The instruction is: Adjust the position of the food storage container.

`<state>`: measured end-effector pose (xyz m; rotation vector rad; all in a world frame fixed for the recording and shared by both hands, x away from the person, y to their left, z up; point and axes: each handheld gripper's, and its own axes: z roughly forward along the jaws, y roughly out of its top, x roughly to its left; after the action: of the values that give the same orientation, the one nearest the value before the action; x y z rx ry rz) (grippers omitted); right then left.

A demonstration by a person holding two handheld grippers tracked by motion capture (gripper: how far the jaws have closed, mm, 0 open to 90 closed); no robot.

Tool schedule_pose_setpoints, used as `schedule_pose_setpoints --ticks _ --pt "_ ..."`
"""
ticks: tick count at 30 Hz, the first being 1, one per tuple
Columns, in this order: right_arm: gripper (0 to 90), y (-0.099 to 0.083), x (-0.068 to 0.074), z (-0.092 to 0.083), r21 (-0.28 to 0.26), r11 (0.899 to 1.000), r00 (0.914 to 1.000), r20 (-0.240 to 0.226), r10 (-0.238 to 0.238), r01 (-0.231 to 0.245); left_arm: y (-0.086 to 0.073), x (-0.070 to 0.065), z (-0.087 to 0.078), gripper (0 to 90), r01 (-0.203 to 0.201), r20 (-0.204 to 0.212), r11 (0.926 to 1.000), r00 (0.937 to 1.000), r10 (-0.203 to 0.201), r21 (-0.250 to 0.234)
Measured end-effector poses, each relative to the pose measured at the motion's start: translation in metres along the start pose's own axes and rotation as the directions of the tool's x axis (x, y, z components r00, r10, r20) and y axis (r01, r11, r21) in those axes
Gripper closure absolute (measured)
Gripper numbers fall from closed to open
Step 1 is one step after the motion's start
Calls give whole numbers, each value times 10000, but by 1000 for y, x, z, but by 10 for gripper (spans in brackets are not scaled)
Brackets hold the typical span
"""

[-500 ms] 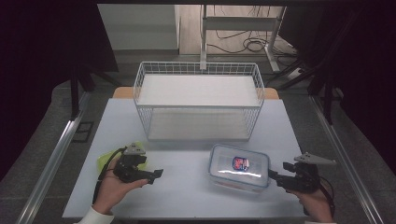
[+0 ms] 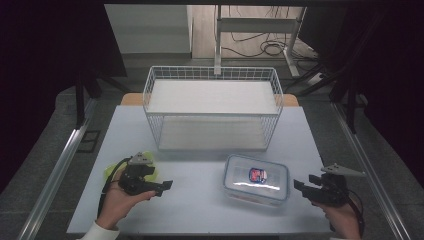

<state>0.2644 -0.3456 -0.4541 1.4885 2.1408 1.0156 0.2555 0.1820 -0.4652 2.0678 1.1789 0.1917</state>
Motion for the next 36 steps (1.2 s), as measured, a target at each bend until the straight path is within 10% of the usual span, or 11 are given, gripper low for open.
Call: schedule_pose_setpoints --ticks 7,15,36 --pt "718 2 -9 -6 108 9999 9993 346 128 -132 3 -3 -3 155 -153 43 9999 9999 153 -10" --pt "886 3 -13 7 398 9992 9984 562 64 -86 0 -1 1 155 -98 -51 9999 9999 99 126" --pt "890 25 2 52 1315 9909 9963 768 -390 286 1 2 7 153 -187 -35 9993 9998 188 318"
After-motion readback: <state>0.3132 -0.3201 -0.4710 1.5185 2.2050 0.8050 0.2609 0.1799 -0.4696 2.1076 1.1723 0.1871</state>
